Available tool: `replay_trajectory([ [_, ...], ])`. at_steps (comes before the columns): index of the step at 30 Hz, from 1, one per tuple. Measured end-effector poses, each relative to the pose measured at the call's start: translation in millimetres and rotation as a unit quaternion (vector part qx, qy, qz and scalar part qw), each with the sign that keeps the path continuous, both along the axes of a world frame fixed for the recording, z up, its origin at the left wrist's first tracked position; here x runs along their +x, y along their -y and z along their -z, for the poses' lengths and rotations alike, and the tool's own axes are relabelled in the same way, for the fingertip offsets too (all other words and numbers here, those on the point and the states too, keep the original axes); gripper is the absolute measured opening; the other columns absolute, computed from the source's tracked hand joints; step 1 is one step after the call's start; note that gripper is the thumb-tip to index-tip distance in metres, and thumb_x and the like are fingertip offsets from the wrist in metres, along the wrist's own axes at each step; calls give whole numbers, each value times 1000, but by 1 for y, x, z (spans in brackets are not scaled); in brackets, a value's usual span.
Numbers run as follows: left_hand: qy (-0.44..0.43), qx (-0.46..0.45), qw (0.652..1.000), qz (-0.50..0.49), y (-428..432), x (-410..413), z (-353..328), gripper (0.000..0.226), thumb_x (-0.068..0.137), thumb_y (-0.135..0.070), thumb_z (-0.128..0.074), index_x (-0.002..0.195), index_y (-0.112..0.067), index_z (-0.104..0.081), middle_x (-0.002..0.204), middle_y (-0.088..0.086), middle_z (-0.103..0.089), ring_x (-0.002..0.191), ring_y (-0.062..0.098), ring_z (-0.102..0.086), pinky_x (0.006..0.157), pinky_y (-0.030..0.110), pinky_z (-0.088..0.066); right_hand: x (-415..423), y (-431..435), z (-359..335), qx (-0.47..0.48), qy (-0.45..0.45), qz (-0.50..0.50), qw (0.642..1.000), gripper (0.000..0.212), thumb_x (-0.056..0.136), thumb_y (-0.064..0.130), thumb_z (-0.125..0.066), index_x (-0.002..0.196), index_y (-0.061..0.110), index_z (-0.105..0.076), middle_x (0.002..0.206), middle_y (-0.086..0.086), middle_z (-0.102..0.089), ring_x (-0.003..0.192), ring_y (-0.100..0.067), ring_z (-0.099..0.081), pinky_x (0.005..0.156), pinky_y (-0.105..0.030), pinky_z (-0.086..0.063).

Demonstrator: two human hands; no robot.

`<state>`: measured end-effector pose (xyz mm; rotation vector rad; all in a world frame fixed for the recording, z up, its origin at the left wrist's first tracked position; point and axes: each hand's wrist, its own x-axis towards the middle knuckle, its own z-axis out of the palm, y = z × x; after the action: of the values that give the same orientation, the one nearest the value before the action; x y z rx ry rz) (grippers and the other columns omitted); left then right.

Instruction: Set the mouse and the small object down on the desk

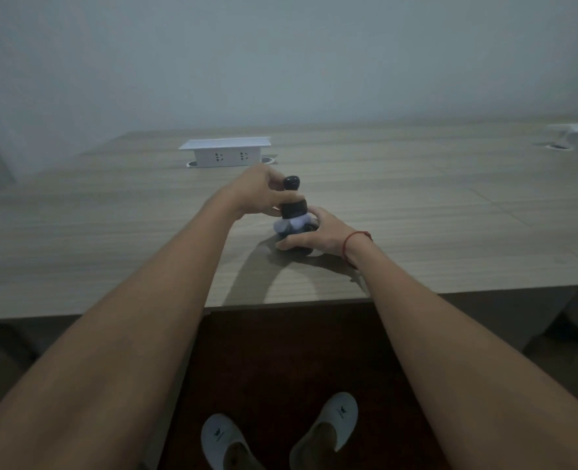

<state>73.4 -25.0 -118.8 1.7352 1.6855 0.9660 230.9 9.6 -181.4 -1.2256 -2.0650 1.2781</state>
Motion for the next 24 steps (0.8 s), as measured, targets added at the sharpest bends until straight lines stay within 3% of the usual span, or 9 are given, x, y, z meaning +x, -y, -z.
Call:
replay_trajectory([
  [4, 6, 120, 977, -175, 1, -4, 46, 20, 82, -21, -72, 82, -1, -71, 77, 12, -70, 73, 21, -65, 69, 31, -56, 3, 6, 2, 23, -8, -2, 1000, 100, 65, 42, -85, 148, 20, -32, 150, -6, -39, 132, -24, -41, 97, -33, -38],
  [7, 91, 133, 952, -260, 9, -6, 64, 33, 77, -36, -67, 78, -3, -69, 78, 13, -71, 75, 28, -70, 71, 45, -61, 3, 9, 3, 42, -12, 5, 999, 94, 65, 44, -84, 144, 18, -40, 144, -5, -46, 122, -18, -47, 95, -30, -40],
  [13, 153, 105, 952, -243, 25, -13, 55, 39, 68, -42, -69, 74, -3, -69, 76, 15, -73, 72, 28, -74, 72, 45, -62, 2, 16, 3, 56, -31, 22, 998, 80, 70, 37, -83, 137, 13, -48, 131, -5, -55, 105, -15, -52, 88, -28, -44],
  [17, 195, 61, 952, -229, 39, -10, 53, 21, 81, -21, -71, 72, -3, -66, 78, 19, -70, 65, 29, -72, 65, 42, -63, 1, 18, 4, 66, -21, 19, 997, 86, 72, 39, -81, 143, 13, -40, 139, -7, -49, 109, -14, -46, 89, -28, -39],
  [22, 186, 106, 928, -306, 25, -17, 87, 44, 68, -48, -65, 77, -5, -69, 79, 15, -72, 73, 31, -73, 69, 46, -62, 1, 20, 4, 77, -22, 15, 997, 80, 75, 35, -80, 141, 12, -43, 135, -6, -52, 106, -13, -47, 80, -20, -41],
  [24, 185, 102, 933, -293, 29, -13, 83, 41, 71, -46, -64, 77, -6, -69, 78, 14, -73, 73, 30, -73, 70, 46, -62, 1, 19, 5, 79, -18, 18, 997, 77, 76, 35, -79, 140, 12, -44, 133, -7, -52, 104, -13, -47, 76, -18, -42],
])
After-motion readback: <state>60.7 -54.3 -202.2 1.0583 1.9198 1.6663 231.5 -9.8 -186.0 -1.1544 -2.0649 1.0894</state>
